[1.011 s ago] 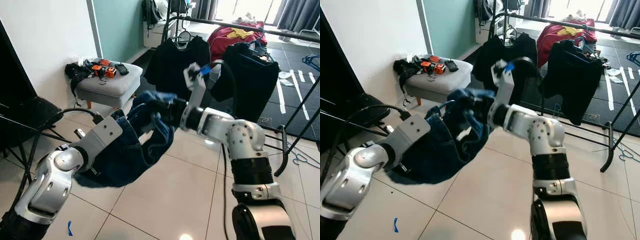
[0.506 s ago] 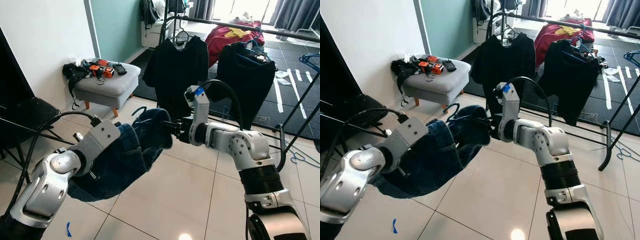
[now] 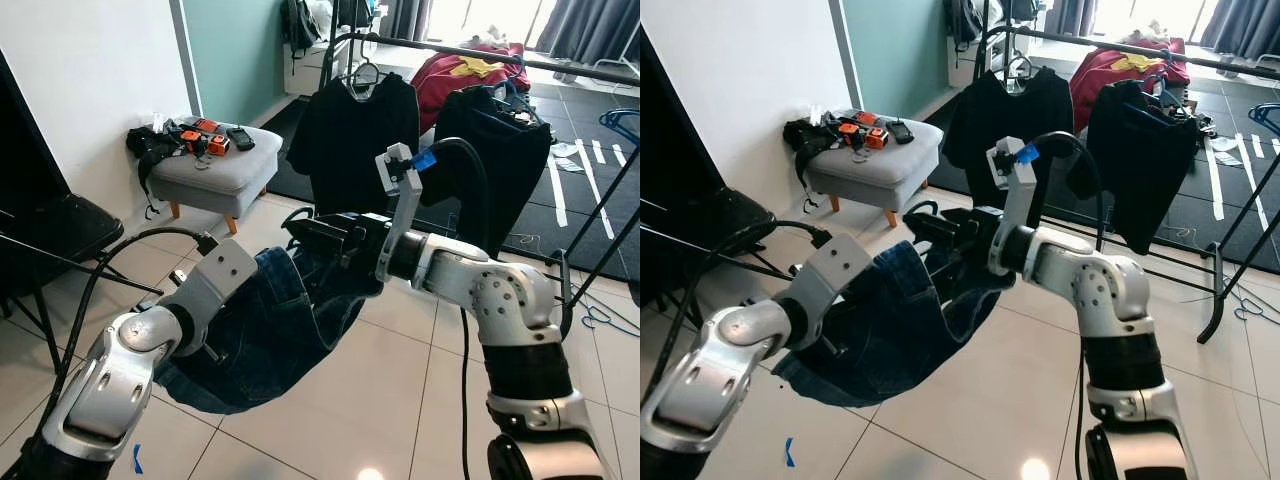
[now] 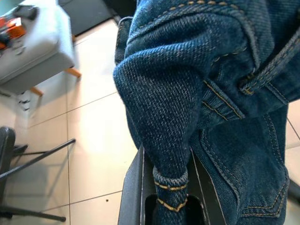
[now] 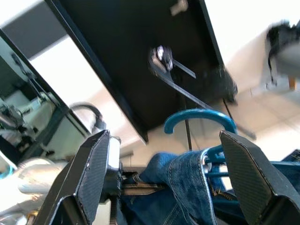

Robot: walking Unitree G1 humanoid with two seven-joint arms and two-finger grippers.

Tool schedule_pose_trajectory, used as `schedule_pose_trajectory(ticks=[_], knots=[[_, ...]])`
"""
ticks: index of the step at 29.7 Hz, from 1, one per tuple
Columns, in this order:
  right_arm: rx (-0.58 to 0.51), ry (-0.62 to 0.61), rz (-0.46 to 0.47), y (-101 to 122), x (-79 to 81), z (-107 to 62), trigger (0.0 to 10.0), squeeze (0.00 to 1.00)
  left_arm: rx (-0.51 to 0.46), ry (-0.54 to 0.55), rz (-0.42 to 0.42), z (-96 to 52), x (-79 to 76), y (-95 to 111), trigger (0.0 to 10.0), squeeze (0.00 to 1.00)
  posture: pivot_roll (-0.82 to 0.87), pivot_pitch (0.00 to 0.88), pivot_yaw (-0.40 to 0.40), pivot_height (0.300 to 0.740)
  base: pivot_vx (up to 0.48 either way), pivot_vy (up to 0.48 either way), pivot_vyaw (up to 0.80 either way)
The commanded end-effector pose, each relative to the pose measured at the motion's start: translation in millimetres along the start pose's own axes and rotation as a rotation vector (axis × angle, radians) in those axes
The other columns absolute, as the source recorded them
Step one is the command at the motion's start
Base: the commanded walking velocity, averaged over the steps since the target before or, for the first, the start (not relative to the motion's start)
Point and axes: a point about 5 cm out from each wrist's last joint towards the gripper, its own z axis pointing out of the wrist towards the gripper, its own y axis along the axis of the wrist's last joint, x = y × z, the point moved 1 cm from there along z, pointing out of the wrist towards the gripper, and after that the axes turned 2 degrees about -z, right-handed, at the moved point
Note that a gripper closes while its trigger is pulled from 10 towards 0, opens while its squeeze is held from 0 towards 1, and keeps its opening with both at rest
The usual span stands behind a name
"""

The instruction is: Hang hanger

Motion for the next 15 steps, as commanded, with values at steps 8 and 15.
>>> schedule_pose_trajectory(ticks=[8, 15], knots=[[-0.034, -0.45, -0.223, 32.3, -67.2, -55.9, 10.0, 0.0, -0.092, 0.24, -0.142, -9.5, 37.8, 7.1, 10.0, 0.0, -0.07, 0.052, -0.035, 0.74, 0.0, 0.0, 0.0], [-0.024, -0.694, -0.314, 37.7, -95.2, -84.7, 10.0, 0.0, -0.171, 0.232, -0.215, -12.0, 35.5, 18.4, 10.0, 0.0, -0.07, 0.053, -0.035, 0.74, 0.0, 0.0, 0.0]])
